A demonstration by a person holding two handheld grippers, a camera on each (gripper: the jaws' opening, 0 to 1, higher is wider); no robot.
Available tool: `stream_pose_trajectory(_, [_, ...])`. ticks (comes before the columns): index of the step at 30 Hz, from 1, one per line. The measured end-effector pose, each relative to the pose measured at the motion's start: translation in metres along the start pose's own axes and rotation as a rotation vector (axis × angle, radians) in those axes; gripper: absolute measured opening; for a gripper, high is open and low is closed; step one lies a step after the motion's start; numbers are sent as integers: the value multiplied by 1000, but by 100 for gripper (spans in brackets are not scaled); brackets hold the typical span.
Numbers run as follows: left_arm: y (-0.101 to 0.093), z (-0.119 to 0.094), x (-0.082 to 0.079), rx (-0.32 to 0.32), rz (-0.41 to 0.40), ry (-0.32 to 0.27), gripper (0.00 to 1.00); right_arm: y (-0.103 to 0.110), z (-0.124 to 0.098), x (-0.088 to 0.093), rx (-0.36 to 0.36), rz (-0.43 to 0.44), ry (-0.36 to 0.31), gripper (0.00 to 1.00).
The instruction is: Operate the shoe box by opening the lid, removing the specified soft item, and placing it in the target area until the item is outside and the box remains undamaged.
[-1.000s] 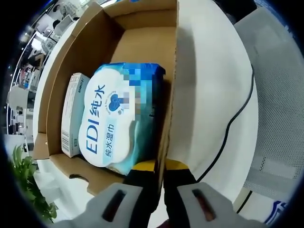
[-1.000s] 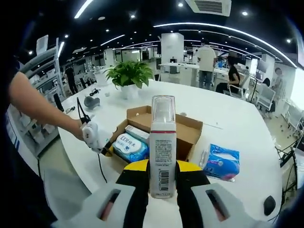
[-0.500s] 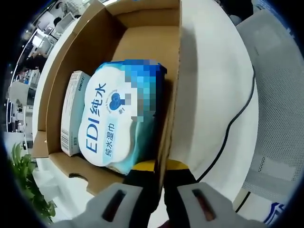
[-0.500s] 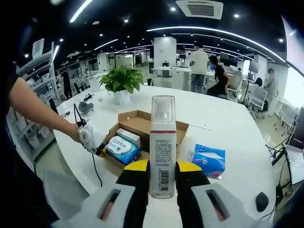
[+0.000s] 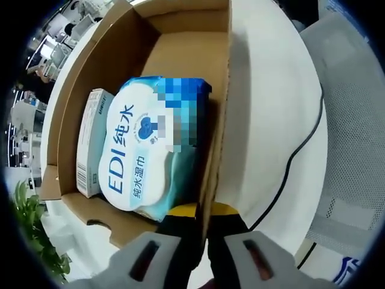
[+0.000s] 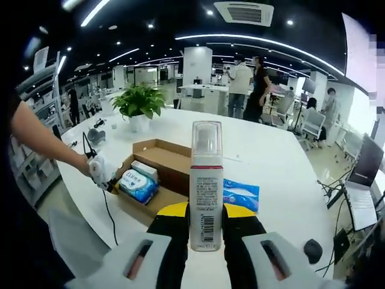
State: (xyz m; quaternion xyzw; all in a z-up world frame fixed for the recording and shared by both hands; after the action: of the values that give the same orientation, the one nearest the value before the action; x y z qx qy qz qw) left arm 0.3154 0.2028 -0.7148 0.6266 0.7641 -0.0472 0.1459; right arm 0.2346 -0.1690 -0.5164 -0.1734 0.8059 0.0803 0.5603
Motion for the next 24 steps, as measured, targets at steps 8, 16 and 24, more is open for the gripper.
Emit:
stream_pose_trajectory(8, [0, 0, 0, -5, -5, 3, 2, -23, -13, 4, 60, 10, 3, 17])
stream_pose_trajectory(16, [0, 1, -1, -8, -2, 15, 3, -40, -21, 12, 101, 33, 16, 17])
stream_pose_trajectory(24, [-1, 1, -1, -14, 6, 28, 3, -58, -20, 31, 145, 126, 34, 17])
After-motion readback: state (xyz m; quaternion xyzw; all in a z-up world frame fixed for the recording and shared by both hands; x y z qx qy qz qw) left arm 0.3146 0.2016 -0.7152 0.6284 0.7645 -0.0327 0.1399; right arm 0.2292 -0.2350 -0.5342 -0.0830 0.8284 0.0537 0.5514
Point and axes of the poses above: the point that each gripper's makers call its tool centre point, and the gripper's own axes: z roughly forward along the fingers, y roughly to its left, x roughly out of its underside, the point moved 9 cm from there along -z, roughly backward along the fingers, and after that the axes turned 12 degrees about -y, right-handed, at the moved point
